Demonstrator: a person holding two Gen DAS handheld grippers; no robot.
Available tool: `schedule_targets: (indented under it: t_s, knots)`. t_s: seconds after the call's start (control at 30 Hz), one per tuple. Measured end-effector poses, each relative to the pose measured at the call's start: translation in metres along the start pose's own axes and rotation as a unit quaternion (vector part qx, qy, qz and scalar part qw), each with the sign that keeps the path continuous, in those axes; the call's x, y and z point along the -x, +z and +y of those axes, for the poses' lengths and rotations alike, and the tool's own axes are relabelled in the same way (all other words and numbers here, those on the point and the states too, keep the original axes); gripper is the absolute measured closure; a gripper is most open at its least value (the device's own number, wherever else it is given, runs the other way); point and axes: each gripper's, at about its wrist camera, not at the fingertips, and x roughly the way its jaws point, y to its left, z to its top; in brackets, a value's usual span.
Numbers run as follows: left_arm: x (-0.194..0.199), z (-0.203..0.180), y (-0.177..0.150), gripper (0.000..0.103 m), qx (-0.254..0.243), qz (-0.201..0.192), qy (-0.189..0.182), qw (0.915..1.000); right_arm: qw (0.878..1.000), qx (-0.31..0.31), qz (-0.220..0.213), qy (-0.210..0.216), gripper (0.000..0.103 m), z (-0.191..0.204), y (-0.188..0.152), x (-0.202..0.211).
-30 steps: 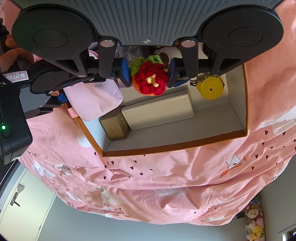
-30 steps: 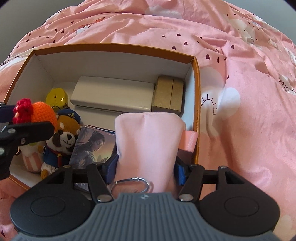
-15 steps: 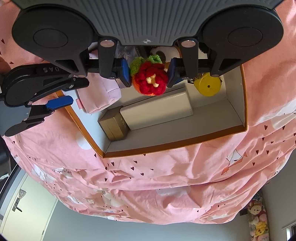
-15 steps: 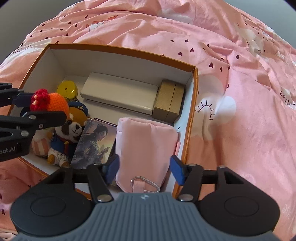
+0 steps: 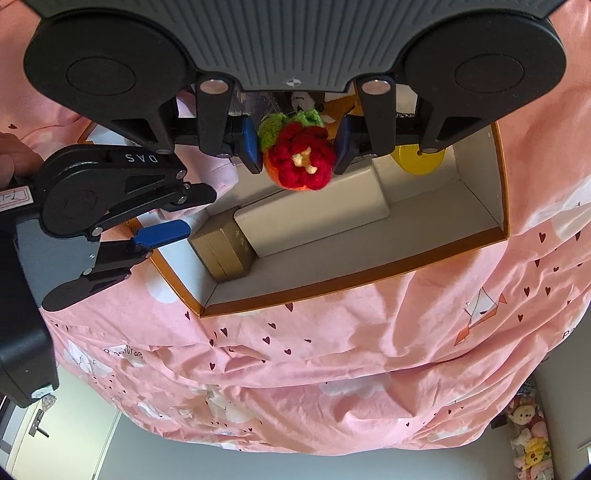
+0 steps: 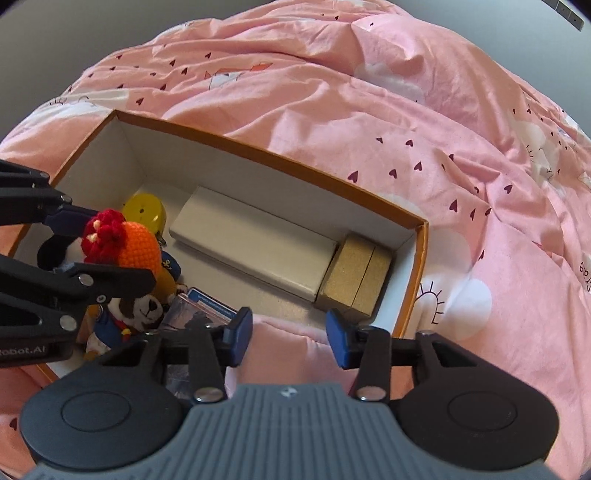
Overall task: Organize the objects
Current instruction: 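Lower the flower toy and pale pink pouch into the box and open both tools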
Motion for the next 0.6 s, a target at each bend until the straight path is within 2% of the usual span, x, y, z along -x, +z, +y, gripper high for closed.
schedule_targets:
  t_s: [0.07,0.13,0.23,0.4,0.6]
  knots:
    - [-0.004,0.0,0.002,0.057,-0.002,0.004,-0.001,1.0,1.0,0.002,0.028,-0.011,0.077,-0.002,0.0,-0.011]
    - [-0.009,0.0,0.004,0.057,-0.004,0.008,-0.004,0.9999,0.999,0.0,0.05,-0.013,0.082,-0.004,-0.004,-0.022]
    - [-0.018,0.0,0.009,0.057,-0.005,0.017,-0.009,0.9998,0.998,0.008,0.061,-0.014,0.084,-0.006,-0.013,-0.033]
    - [-0.032,-0.001,0.019,0.057,0.001,0.027,-0.014,0.9995,0.998,0.003,0.059,-0.008,0.085,-0.007,-0.014,-0.027]
    - [-0.058,0.002,0.026,0.057,0.043,0.058,-0.017,0.9972,1.0,-0.022,0.02,-0.009,0.083,-0.015,-0.013,-0.004]
